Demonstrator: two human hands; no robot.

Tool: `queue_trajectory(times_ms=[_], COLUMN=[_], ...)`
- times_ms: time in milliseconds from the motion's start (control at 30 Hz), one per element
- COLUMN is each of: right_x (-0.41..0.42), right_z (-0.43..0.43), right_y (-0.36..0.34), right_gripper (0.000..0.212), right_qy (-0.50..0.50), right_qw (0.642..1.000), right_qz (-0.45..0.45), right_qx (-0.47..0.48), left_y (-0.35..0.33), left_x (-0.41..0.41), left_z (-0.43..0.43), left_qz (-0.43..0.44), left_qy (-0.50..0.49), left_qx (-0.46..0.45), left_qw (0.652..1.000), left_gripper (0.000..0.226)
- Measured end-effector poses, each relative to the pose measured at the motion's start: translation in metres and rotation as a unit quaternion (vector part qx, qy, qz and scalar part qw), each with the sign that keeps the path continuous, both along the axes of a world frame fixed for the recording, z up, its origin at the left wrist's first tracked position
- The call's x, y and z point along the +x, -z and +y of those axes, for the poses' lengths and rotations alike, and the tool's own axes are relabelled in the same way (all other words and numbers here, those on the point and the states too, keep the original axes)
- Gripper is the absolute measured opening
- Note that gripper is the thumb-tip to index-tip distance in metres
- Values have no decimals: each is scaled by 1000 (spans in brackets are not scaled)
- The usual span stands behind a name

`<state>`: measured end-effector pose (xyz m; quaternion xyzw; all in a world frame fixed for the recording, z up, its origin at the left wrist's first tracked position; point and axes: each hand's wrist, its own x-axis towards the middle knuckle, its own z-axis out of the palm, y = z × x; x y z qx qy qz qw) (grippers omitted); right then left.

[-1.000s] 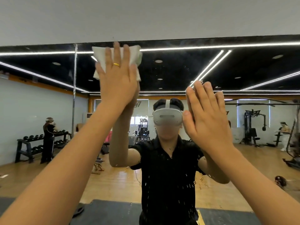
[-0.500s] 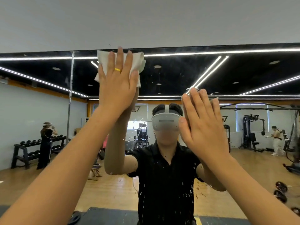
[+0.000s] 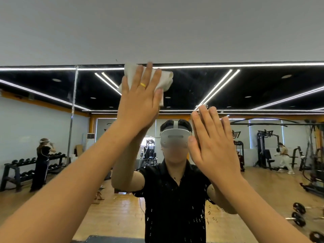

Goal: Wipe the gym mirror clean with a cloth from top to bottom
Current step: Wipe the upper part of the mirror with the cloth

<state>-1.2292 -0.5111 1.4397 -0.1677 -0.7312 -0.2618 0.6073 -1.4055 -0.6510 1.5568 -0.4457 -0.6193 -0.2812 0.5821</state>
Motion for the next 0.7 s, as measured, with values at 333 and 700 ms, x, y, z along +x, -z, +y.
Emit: queue_trajectory(times_ms=[333,700], right_x=[1,-2], right_z=[1,1], right_y=[0,-1], right_gripper=[65,64], right_qy=[1,6], right_qw=[1000,1000], right_qz=[-7,12], right_qx=[1,14], left_y=[25,-24], left_x=[2,22], left_z=[3,13], left_qz=[33,-18], left_qy=[1,-10], left_qx=[-26,-22], left_qw=[999,1000], left_gripper=[63,65])
